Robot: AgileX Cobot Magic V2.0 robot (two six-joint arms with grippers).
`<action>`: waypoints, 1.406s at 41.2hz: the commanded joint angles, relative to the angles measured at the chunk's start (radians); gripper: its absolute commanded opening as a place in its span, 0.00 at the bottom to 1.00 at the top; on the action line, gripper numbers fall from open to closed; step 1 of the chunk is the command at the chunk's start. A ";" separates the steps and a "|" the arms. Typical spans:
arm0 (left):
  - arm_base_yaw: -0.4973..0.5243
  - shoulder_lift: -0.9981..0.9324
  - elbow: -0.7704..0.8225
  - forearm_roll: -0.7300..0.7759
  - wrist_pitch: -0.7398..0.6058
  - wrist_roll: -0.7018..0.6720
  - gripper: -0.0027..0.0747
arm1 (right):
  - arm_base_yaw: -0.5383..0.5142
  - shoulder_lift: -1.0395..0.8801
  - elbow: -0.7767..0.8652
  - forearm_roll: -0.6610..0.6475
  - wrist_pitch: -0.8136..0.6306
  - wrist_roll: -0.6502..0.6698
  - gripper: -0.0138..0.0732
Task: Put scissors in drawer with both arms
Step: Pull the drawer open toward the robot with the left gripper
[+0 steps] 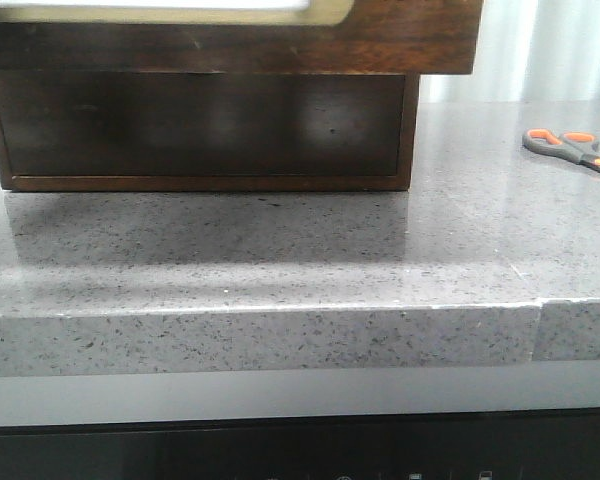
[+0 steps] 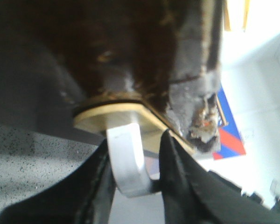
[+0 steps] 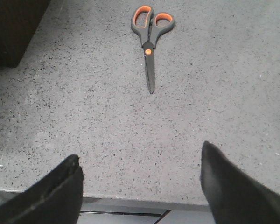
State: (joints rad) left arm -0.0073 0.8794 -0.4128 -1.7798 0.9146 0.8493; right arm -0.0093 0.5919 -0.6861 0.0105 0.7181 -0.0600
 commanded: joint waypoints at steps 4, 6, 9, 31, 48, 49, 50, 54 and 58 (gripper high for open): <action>-0.004 -0.022 -0.036 -0.047 0.097 0.061 0.65 | 0.003 0.008 -0.034 -0.010 -0.072 -0.008 0.79; -0.004 -0.022 -0.036 -0.020 0.092 0.061 0.73 | 0.003 0.008 -0.034 -0.010 -0.072 -0.008 0.79; -0.002 -0.025 -0.036 0.019 0.092 0.061 0.76 | 0.003 0.008 -0.034 -0.010 -0.072 -0.008 0.79; -0.002 -0.337 -0.144 1.024 -0.079 -0.539 0.76 | 0.003 0.008 -0.034 -0.010 -0.072 -0.008 0.79; -0.002 -0.450 -0.393 1.748 -0.053 -0.785 0.74 | 0.003 0.008 -0.034 -0.010 -0.072 -0.008 0.79; -0.002 -0.450 -0.399 1.763 -0.055 -0.785 0.74 | 0.003 0.008 -0.034 -0.010 -0.072 -0.008 0.79; -0.002 -0.450 -0.408 1.770 -0.057 -0.783 0.74 | 0.003 0.008 -0.034 -0.010 -0.072 -0.008 0.79; -0.039 -0.450 -0.424 1.791 -0.073 -0.781 0.74 | 0.003 0.008 -0.034 -0.010 -0.072 -0.008 0.79; -0.116 -0.450 -0.425 1.791 -0.081 -0.781 0.74 | 0.003 0.008 -0.034 -0.010 -0.072 -0.008 0.79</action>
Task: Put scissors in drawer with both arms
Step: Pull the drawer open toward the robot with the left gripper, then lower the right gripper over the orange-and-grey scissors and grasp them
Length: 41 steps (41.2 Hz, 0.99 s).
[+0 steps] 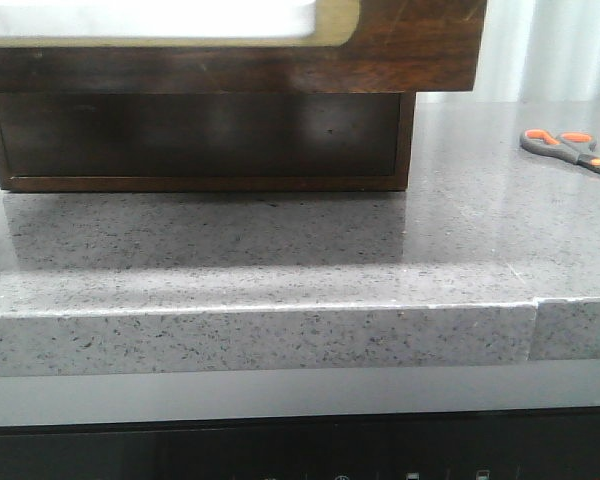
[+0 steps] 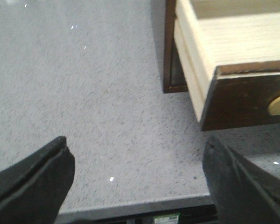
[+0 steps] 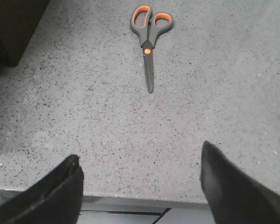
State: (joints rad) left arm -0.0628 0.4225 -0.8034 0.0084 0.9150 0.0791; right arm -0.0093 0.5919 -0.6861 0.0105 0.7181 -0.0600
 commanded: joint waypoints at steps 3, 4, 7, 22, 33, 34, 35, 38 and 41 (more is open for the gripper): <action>-0.124 0.009 -0.034 0.003 -0.081 -0.011 0.74 | 0.003 0.008 -0.034 -0.010 -0.072 -0.008 0.79; -0.148 0.009 -0.034 -0.002 -0.081 -0.011 0.74 | 0.003 0.008 -0.034 -0.010 -0.072 -0.008 0.79; -0.198 0.009 -0.034 -0.008 -0.084 -0.011 0.74 | 0.003 0.008 -0.034 -0.010 -0.072 -0.008 0.79; -0.256 0.009 -0.034 -0.076 -0.129 -0.011 0.74 | 0.002 0.013 -0.038 -0.004 -0.109 -0.007 0.79; -0.256 0.009 -0.034 -0.076 -0.127 -0.011 0.74 | -0.012 0.216 -0.119 -0.005 -0.087 0.012 0.79; -0.256 0.009 -0.034 -0.076 -0.127 -0.011 0.74 | -0.018 0.242 -0.138 -0.005 -0.081 0.012 0.79; -0.256 0.009 -0.034 -0.076 -0.127 -0.011 0.74 | -0.025 0.276 -0.154 -0.005 -0.077 0.012 0.79; -0.256 0.009 -0.034 -0.076 -0.127 -0.011 0.74 | -0.050 0.366 -0.212 -0.003 -0.051 0.012 0.79; -0.256 0.009 -0.034 -0.076 -0.127 -0.011 0.74 | -0.076 0.468 -0.284 0.007 -0.011 0.011 0.79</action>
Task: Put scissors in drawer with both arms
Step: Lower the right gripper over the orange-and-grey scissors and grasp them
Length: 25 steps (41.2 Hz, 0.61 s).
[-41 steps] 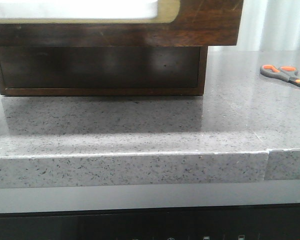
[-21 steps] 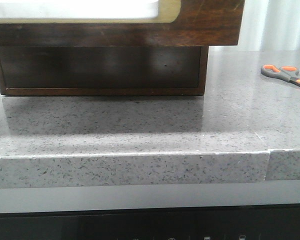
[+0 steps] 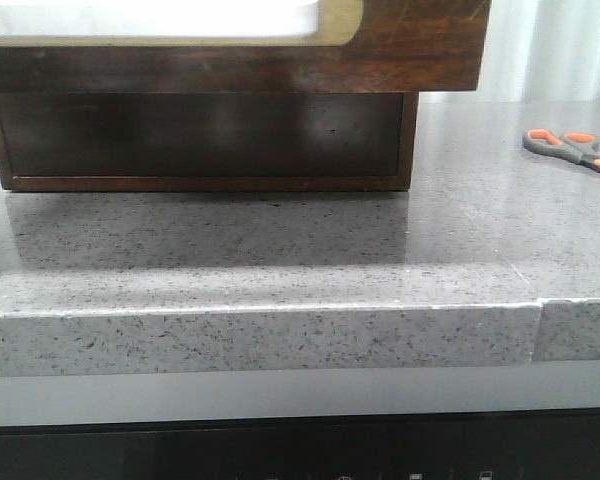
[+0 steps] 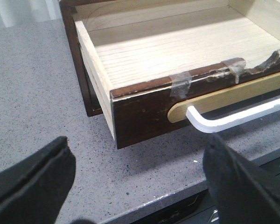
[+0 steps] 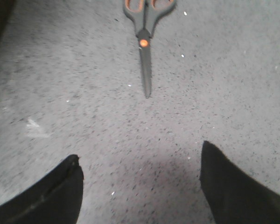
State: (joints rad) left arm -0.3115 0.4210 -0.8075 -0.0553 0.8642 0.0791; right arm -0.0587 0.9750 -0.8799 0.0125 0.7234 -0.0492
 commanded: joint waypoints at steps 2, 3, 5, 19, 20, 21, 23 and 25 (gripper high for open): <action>-0.008 0.011 -0.030 -0.012 -0.076 -0.011 0.74 | -0.039 0.149 -0.136 0.009 0.011 -0.001 0.79; -0.008 0.011 -0.030 -0.012 -0.076 -0.011 0.74 | -0.042 0.176 -0.163 0.010 0.031 -0.007 0.79; -0.008 0.011 -0.030 -0.012 -0.076 -0.011 0.74 | -0.042 0.238 -0.206 0.010 0.064 -0.017 0.79; -0.008 0.011 -0.030 -0.012 -0.076 -0.011 0.74 | -0.042 0.602 -0.527 0.130 0.226 -0.118 0.79; -0.008 0.011 -0.030 -0.012 -0.076 -0.011 0.74 | -0.042 0.626 -0.543 0.131 0.227 -0.118 0.79; -0.008 0.011 -0.030 -0.012 -0.076 -0.011 0.74 | -0.042 0.643 -0.564 0.131 0.230 -0.118 0.79; -0.008 0.011 -0.030 -0.012 -0.076 -0.011 0.74 | -0.042 0.687 -0.604 0.131 0.233 -0.119 0.79; -0.008 0.011 -0.030 -0.012 -0.076 -0.011 0.74 | -0.042 0.722 -0.631 0.131 0.234 -0.129 0.79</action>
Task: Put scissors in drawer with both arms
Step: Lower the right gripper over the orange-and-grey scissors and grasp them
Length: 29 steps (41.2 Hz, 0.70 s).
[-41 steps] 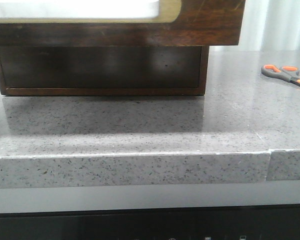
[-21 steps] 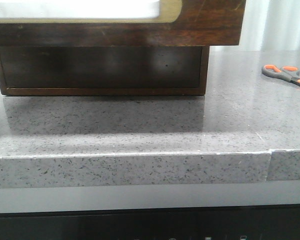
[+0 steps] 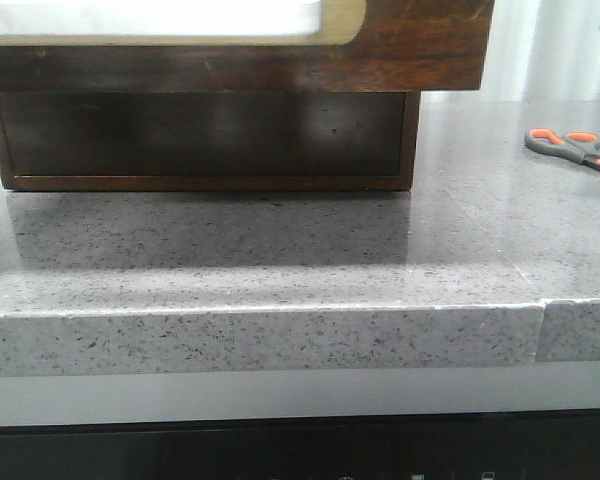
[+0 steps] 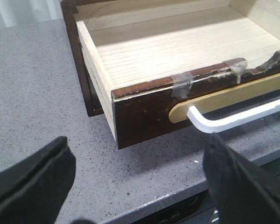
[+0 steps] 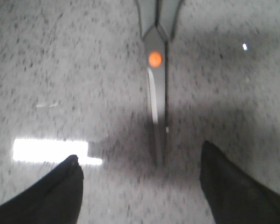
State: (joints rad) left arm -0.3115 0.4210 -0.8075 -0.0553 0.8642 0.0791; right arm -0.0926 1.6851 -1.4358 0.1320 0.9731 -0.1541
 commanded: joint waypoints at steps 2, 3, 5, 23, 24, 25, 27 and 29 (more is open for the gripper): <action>-0.008 0.011 -0.030 -0.012 -0.076 -0.011 0.74 | -0.005 0.040 -0.104 0.012 -0.014 -0.046 0.79; -0.008 0.011 -0.030 -0.012 -0.076 -0.011 0.74 | -0.004 0.058 -0.116 0.012 -0.013 -0.054 0.79; -0.008 0.011 -0.030 -0.012 -0.076 -0.011 0.74 | -0.002 0.083 -0.141 0.012 -0.013 -0.065 0.78; -0.008 0.011 -0.030 -0.012 -0.076 -0.011 0.74 | -0.002 0.246 -0.278 0.011 0.017 -0.087 0.66; -0.008 0.011 -0.030 -0.012 -0.076 -0.011 0.74 | -0.002 0.249 -0.283 0.011 0.025 -0.087 0.66; -0.008 0.011 -0.030 -0.012 -0.076 -0.011 0.74 | -0.002 0.252 -0.288 0.011 0.032 -0.087 0.65; -0.008 0.011 -0.030 -0.012 -0.076 -0.011 0.74 | -0.002 0.252 -0.289 0.011 0.044 -0.087 0.62; -0.008 0.011 -0.030 -0.012 -0.076 -0.011 0.74 | -0.002 0.252 -0.289 0.011 0.052 -0.087 0.56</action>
State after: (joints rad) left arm -0.3115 0.4210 -0.8075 -0.0553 0.8642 0.0791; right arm -0.0926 1.9809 -1.6926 0.1379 1.0169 -0.2286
